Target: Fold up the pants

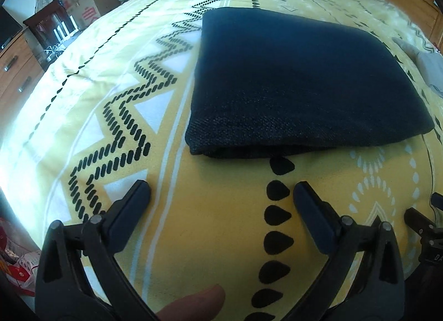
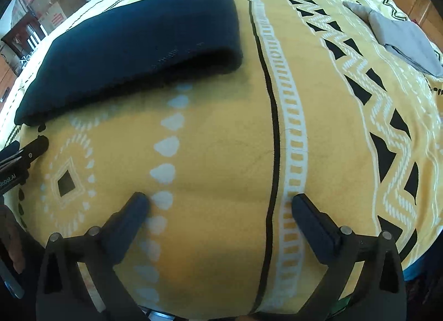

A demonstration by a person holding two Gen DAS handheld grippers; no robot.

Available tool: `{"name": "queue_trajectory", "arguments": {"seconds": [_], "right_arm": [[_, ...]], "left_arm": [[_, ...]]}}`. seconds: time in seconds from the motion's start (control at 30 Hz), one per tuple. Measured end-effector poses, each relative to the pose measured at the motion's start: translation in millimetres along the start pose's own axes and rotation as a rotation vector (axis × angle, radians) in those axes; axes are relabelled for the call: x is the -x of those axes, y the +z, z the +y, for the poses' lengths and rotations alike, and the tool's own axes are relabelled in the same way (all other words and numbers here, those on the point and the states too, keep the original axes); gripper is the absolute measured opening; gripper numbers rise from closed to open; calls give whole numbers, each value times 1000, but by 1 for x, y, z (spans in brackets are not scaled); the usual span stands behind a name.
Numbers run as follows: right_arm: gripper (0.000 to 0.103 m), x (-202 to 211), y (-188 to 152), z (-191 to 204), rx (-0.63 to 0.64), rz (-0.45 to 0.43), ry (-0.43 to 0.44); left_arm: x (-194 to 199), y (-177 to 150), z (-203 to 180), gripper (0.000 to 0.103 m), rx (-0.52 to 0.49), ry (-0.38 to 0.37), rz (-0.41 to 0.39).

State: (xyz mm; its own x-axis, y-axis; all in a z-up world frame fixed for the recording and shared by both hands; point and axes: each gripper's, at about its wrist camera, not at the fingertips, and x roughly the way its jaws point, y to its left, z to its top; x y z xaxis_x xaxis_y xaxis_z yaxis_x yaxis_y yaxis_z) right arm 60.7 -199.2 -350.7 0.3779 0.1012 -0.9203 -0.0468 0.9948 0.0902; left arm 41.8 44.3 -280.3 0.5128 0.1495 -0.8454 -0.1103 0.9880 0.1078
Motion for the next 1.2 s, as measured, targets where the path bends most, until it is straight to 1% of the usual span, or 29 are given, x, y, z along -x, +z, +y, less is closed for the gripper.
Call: {"name": "queue_trajectory", "arguments": {"seconds": [0.3,0.57,0.73,1.03,1.13,1.2], "right_arm": [[103,-4,3,0,-2,18,-12],[103,-3,3,2,-3,22,-18],[103,-4,2,1,0,15,-15],[103,-4,0,1,2,9,-16],[103,-3,-3,1,19,-10,-14],[103,-2,-7,1,35,-31,-6]], "left_arm": [[4,-6,-3,103,-8,-9,-51],[3,-2,-3,103,-37,-29,-64],[4,-3,-3,103,-49,-40,-55],[10,0,6,103,-77,-92,-22],[27,-3,14,103,-61,-132,-9],[46,-8,24,103,-26,-157,5]]}}
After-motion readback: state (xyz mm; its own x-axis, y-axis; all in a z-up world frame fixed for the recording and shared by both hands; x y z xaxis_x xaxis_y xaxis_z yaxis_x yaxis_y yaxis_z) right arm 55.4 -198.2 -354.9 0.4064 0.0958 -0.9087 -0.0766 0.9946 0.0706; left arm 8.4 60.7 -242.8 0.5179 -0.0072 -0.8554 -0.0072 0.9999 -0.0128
